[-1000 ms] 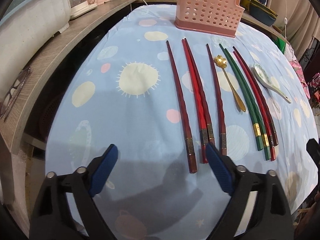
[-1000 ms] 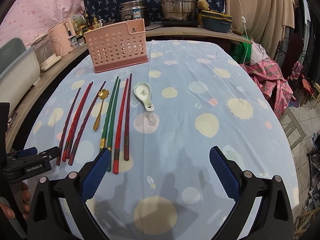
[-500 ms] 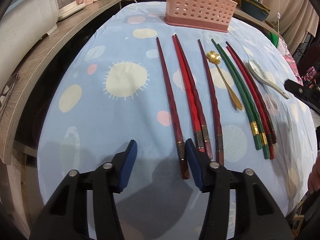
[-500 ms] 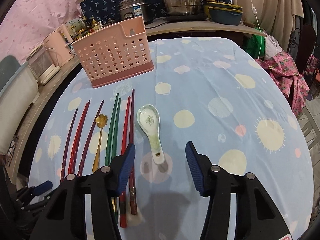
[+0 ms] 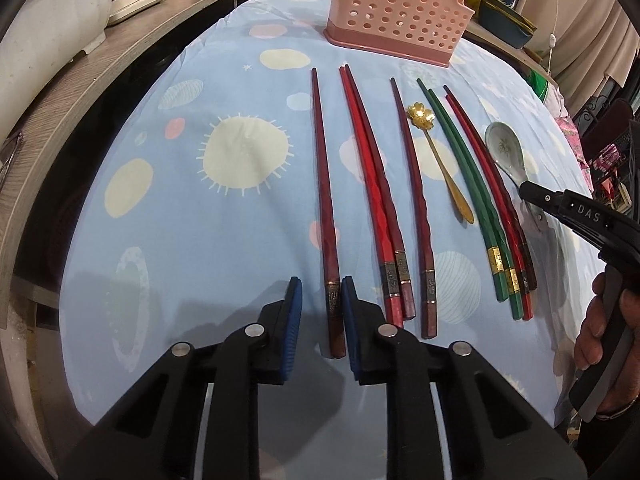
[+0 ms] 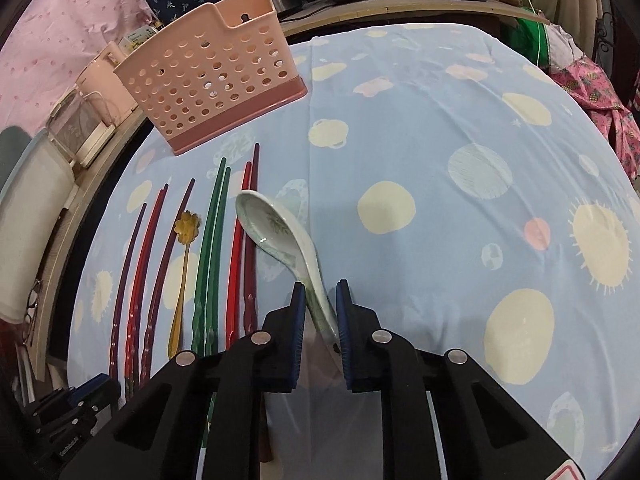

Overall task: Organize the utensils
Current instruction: 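Lower the right tool and grasp the white ceramic spoon by its handle, then carry the white spoon with the right tool and drop it into the pink holder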

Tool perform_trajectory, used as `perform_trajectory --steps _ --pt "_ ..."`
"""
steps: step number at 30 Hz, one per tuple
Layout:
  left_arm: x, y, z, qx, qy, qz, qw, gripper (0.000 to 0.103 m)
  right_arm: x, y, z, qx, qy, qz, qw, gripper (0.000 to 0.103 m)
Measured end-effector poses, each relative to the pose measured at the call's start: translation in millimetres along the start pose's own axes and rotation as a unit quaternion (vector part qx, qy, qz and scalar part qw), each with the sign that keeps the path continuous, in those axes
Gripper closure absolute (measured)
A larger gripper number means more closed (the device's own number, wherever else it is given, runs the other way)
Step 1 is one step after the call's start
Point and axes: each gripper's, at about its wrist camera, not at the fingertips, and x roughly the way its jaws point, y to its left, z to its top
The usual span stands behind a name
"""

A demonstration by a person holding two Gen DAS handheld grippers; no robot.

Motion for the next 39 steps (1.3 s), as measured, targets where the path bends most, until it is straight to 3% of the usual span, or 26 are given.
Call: perform_trajectory --steps 7,10,14,27,32,39 --pt "-0.3 1.4 -1.3 -0.003 -0.007 -0.006 1.0000 0.084 -1.9 -0.1 -6.1 -0.004 -0.009 0.003 1.000 0.092" --pt "-2.0 4.4 -1.4 -0.009 -0.007 -0.018 0.9998 0.094 -5.8 -0.2 -8.1 -0.002 -0.007 0.010 1.000 0.095" --pt "-7.2 6.4 -2.4 -0.015 -0.010 -0.025 0.9995 0.096 -18.7 1.9 -10.3 -0.005 -0.016 0.012 1.000 0.096" --pt "-56.1 11.7 16.0 -0.022 -0.077 -0.031 0.9963 0.096 -76.9 3.2 3.5 -0.011 -0.079 0.013 0.997 0.096" --pt "-79.5 12.2 39.4 -0.018 -0.121 -0.025 0.9922 0.096 -88.9 7.5 15.6 -0.022 -0.098 0.014 0.995 0.097" --pt "-130.5 12.1 103.3 -0.009 -0.213 -0.021 0.9767 0.096 -97.2 10.5 53.6 -0.030 -0.131 0.016 0.991 0.097"
